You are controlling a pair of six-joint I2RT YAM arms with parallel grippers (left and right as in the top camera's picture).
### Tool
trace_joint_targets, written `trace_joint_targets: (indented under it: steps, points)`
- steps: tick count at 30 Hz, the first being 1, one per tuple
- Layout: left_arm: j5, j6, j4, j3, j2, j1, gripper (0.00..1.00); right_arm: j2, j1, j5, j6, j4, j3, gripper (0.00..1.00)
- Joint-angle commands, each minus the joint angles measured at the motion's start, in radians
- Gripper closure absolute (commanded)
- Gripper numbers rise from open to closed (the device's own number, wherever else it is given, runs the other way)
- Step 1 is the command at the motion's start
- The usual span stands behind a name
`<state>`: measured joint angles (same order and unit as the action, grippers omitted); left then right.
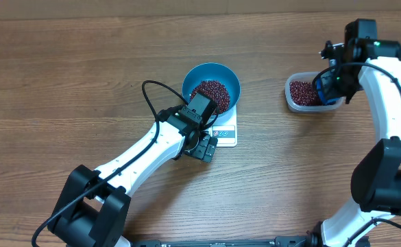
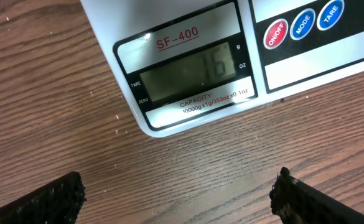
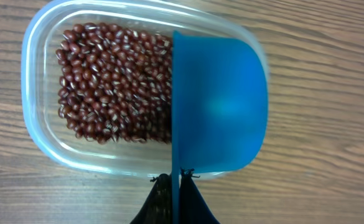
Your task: Scoop item into bowl and weigh 150g on scale
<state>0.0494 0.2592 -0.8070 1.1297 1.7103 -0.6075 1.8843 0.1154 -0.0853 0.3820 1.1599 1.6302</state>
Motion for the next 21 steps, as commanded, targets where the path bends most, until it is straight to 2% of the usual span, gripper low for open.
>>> trace_joint_targets:
  steps: [1,4,9,21]
  points:
    - [0.010,0.006,0.000,-0.009,-0.017,-0.002,0.00,0.008,-0.013,0.049,0.011,-0.019,-0.025,0.96]
    - [0.010,0.006,0.000,-0.009,-0.017,-0.002,0.01,0.016,-0.013,0.125,0.001,-0.019,-0.043,0.96]
    - [0.010,0.006,0.000,-0.009,-0.017,-0.002,0.01,0.042,-0.013,0.174,-0.102,-0.021,-0.080,0.96]
    - [0.010,0.006,0.000,-0.009,-0.017,-0.002,0.00,0.055,-0.001,0.380,-0.181,-0.022,-0.116,0.96]
